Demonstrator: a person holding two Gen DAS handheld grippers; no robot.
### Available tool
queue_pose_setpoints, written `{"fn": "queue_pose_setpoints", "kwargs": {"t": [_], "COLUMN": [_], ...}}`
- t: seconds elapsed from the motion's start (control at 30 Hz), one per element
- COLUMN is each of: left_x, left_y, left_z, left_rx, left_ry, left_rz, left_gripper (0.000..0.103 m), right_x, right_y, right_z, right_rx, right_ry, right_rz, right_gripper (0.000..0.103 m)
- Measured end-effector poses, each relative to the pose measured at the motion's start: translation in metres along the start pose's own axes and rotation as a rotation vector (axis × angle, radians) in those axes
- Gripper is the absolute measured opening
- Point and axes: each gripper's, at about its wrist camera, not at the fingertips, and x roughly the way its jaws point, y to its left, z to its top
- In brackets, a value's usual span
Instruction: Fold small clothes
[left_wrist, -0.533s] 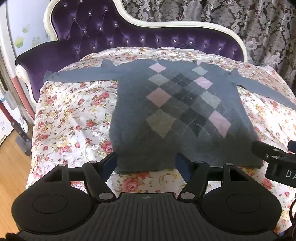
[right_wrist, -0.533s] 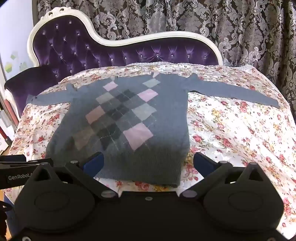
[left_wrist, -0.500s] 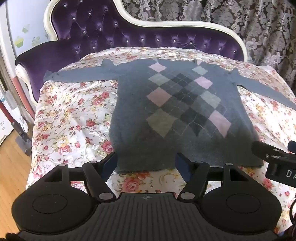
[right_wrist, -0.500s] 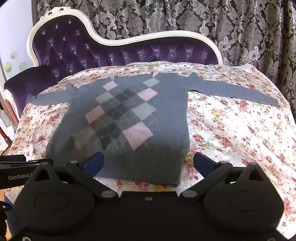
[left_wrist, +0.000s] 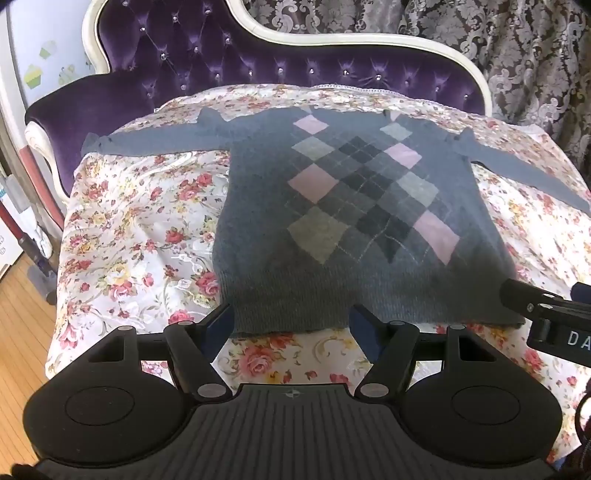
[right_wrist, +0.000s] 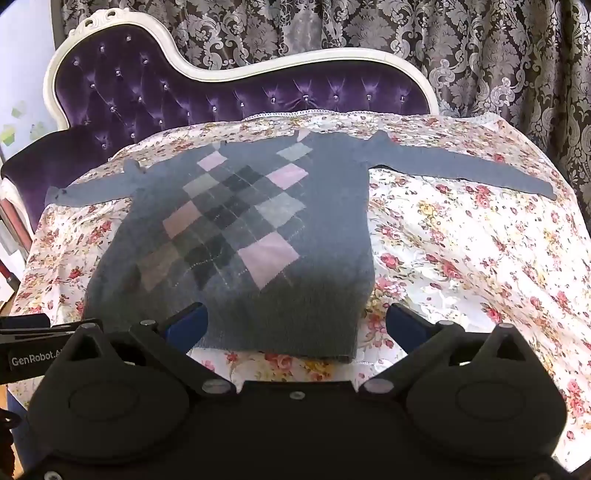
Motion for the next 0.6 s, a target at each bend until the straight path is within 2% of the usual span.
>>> {"fn": "queue_pose_setpoints", "kwargs": {"t": [0.6], "left_x": [0.0026], "left_y": [-0.0005], "left_z": [-0.003], "left_rx": [-0.009], "left_ry": [0.022], "left_rz": [-0.014], "left_gripper": [0.068], "right_x": [0.0028], "right_y": [0.0035], "right_z": [-0.0022], "right_rx": [-0.002], "right_ry": [0.014], "right_rz": [0.013], "right_gripper": [0.102]}}
